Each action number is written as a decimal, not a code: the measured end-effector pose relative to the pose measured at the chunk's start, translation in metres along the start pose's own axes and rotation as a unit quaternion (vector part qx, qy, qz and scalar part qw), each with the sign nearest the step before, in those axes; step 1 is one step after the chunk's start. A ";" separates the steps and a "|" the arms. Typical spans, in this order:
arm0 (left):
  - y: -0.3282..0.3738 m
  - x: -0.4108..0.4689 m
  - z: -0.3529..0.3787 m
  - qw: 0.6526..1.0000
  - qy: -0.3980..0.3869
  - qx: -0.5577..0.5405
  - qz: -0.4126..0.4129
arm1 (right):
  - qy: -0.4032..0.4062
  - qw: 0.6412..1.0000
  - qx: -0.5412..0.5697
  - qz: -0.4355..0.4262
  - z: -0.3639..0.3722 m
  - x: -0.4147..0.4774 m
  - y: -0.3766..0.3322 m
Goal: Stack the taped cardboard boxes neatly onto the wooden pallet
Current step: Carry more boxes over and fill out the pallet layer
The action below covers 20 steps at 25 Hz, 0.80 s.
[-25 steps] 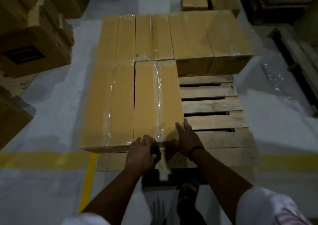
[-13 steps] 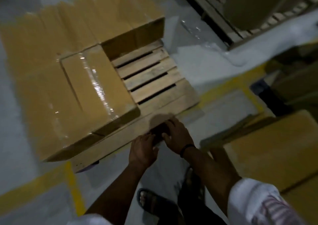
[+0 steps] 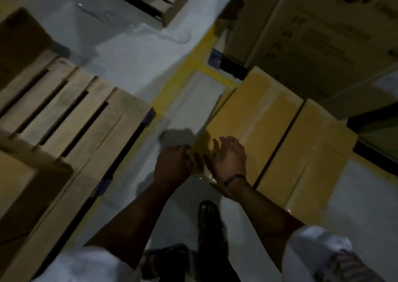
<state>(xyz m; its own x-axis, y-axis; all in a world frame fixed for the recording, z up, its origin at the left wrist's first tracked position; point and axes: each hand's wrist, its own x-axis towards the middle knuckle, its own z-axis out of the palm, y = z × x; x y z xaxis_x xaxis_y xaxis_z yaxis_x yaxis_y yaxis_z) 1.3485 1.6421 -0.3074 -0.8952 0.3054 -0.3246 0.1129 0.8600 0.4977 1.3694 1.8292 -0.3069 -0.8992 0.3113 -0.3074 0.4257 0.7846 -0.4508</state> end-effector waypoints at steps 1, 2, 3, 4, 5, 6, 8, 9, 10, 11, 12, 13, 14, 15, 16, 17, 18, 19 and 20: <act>0.014 0.017 0.008 1.000 -0.009 0.005 0.029 | 0.013 0.999 0.010 0.037 -0.010 0.005 0.022; 0.024 0.035 0.019 0.998 -0.011 0.006 0.064 | 0.021 0.997 0.014 0.068 -0.019 0.010 0.043; 0.037 0.052 0.029 0.996 -0.024 0.012 0.090 | 0.026 0.995 0.015 0.097 -0.026 0.018 0.066; 0.046 0.070 0.038 0.993 -0.034 0.024 0.110 | 0.027 0.992 0.014 0.121 -0.032 0.025 0.085; 0.057 0.087 0.044 0.991 -0.044 0.050 0.112 | 0.026 0.990 0.014 0.139 -0.038 0.032 0.102; 0.064 0.106 0.053 0.989 -0.062 0.075 0.110 | 0.027 0.989 0.013 0.147 -0.041 0.039 0.118; 0.080 0.140 0.068 0.983 -0.084 0.116 0.115 | 0.032 0.990 0.012 0.140 -0.045 0.052 0.145; 0.089 0.153 0.072 0.981 -0.084 0.129 0.114 | 0.032 0.991 0.010 0.132 -0.046 0.059 0.153; 0.093 0.163 0.079 0.982 -0.084 0.130 0.109 | 0.030 0.991 0.010 0.127 -0.045 0.066 0.159; 0.102 0.170 0.083 0.984 -0.088 0.125 0.091 | 0.028 0.992 0.012 0.125 -0.044 0.070 0.165; 0.107 0.175 0.088 0.985 -0.092 0.125 0.072 | 0.031 0.992 0.012 0.121 -0.043 0.075 0.169; 0.114 0.179 0.091 0.983 -0.099 0.145 0.062 | 0.035 0.992 0.007 0.121 -0.041 0.079 0.172; 0.118 0.181 0.094 0.977 -0.105 0.172 0.064 | 0.041 0.991 0.000 0.124 -0.040 0.082 0.174; 0.119 0.183 0.097 0.971 -0.117 0.194 0.071 | 0.046 0.990 -0.009 0.131 -0.038 0.084 0.174; 0.116 0.187 0.101 0.968 -0.123 0.205 0.081 | 0.050 0.989 -0.019 0.138 -0.035 0.086 0.174; 0.111 0.189 0.103 0.964 -0.130 0.213 0.088 | 0.048 0.988 -0.026 0.146 -0.032 0.088 0.172; 0.105 0.191 0.102 0.961 -0.140 0.220 0.095 | 0.042 0.987 -0.029 0.153 -0.030 0.090 0.169; 0.101 0.192 0.100 0.960 -0.146 0.219 0.098 | 0.035 0.987 -0.028 0.157 -0.027 0.091 0.166; 0.094 0.194 0.099 0.960 -0.144 0.215 0.106 | 0.032 0.987 -0.025 0.158 -0.024 0.092 0.163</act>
<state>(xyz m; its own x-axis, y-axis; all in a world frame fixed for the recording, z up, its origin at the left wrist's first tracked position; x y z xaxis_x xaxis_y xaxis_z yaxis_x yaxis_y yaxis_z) 1.2279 1.8226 -0.4027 -0.6833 0.5397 -0.4917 0.5033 0.8361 0.2184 1.3534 1.9993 -0.3886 -0.7281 0.5760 -0.3715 0.6811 0.6688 -0.2980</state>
